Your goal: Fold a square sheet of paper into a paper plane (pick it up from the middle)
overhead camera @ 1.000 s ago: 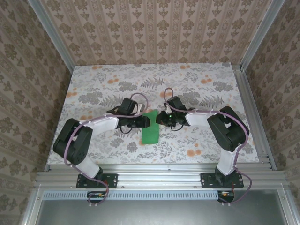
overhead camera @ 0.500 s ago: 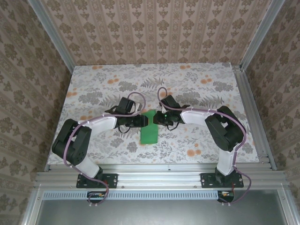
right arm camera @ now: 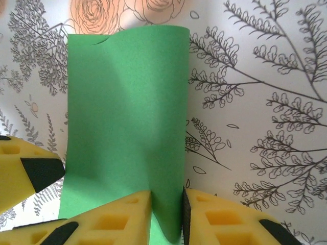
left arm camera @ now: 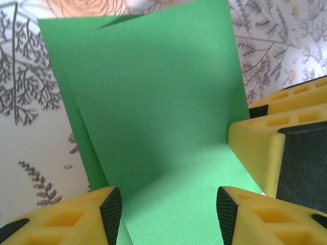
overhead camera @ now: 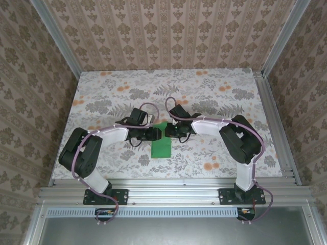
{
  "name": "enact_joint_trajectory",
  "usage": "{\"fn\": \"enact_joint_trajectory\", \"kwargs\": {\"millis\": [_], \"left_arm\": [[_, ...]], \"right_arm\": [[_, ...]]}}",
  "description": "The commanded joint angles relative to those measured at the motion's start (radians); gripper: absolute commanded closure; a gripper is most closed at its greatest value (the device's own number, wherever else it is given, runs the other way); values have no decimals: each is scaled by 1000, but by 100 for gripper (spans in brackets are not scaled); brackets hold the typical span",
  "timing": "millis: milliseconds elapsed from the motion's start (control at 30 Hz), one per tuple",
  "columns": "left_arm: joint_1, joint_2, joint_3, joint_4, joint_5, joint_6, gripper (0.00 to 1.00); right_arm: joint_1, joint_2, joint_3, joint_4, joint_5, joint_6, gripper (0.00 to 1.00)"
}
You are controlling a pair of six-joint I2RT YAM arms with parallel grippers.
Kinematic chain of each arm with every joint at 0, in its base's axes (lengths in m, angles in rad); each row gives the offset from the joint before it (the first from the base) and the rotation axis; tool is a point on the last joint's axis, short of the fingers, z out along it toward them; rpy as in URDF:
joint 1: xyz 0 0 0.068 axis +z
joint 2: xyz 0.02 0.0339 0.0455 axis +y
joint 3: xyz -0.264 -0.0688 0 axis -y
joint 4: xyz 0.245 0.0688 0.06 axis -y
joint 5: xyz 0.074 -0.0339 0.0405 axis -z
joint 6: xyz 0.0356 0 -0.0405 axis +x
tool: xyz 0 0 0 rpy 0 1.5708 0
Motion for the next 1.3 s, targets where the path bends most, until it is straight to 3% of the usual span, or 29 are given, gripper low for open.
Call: {"fn": "enact_joint_trajectory", "kwargs": {"millis": [0, 233, 433, 1067, 1267], "left_arm": [[6, 14, -19, -12, -21, 16, 45], [-5, -32, -9, -100, -91, 49, 41], [-13, 0, -24, -59, -60, 32, 43], [-10, -50, -53, -9, -23, 0, 82], [-9, -75, -56, -40, -42, 22, 88]], "right_arm": [[9, 23, 41, -50, 28, 2, 74], [14, 24, 45, -53, 31, 11, 74], [14, 24, 37, -20, 4, 42, 73], [17, -2, -7, 30, -20, 59, 70], [14, -38, -14, -10, 14, 33, 66]]}}
